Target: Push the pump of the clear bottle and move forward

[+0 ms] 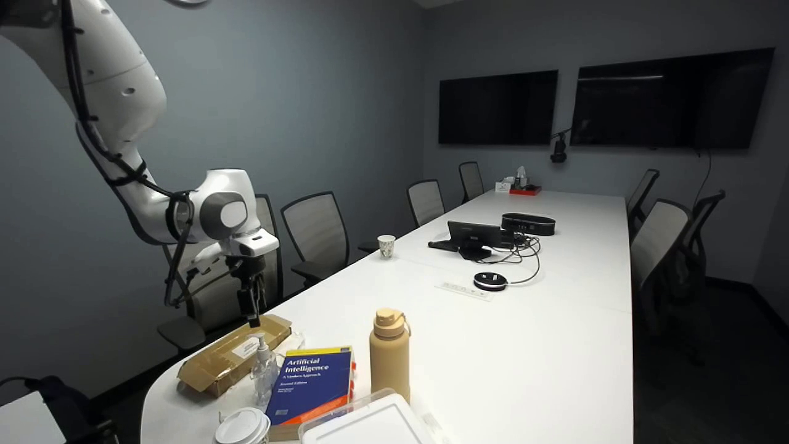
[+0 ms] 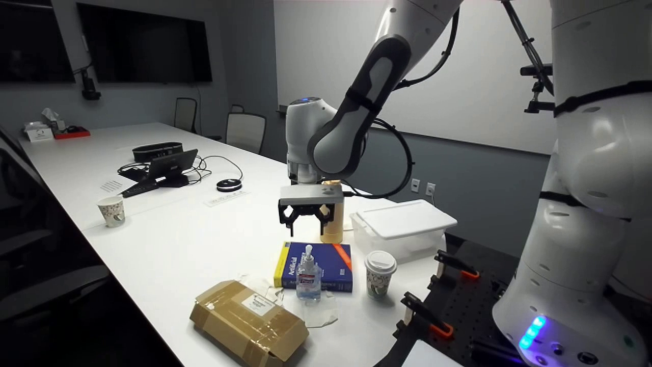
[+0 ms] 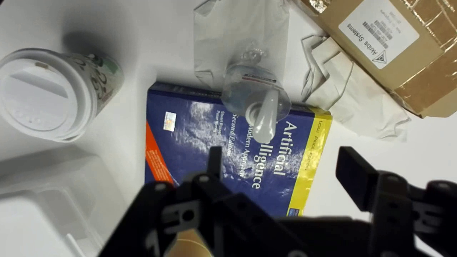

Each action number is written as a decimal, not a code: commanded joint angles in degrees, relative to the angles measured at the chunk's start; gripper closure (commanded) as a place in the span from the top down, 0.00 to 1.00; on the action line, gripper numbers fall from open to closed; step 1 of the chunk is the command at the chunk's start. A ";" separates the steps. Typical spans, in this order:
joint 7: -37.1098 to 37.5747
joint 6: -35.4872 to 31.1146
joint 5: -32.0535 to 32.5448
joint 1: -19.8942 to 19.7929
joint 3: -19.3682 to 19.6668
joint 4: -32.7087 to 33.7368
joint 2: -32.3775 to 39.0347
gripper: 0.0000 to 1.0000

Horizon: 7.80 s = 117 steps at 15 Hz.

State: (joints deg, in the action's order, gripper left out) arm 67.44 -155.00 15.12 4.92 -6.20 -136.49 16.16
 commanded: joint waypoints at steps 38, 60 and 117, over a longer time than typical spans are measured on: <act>-2.39 -0.45 -14.41 6.79 6.80 0.96 4.93 0.00; -3.52 -6.14 -14.95 8.12 7.57 0.37 10.27 0.00; -4.74 -3.30 -13.93 8.35 8.40 0.09 3.61 1.00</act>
State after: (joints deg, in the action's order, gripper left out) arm 64.31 -158.09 2.97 14.53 2.96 -136.20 18.99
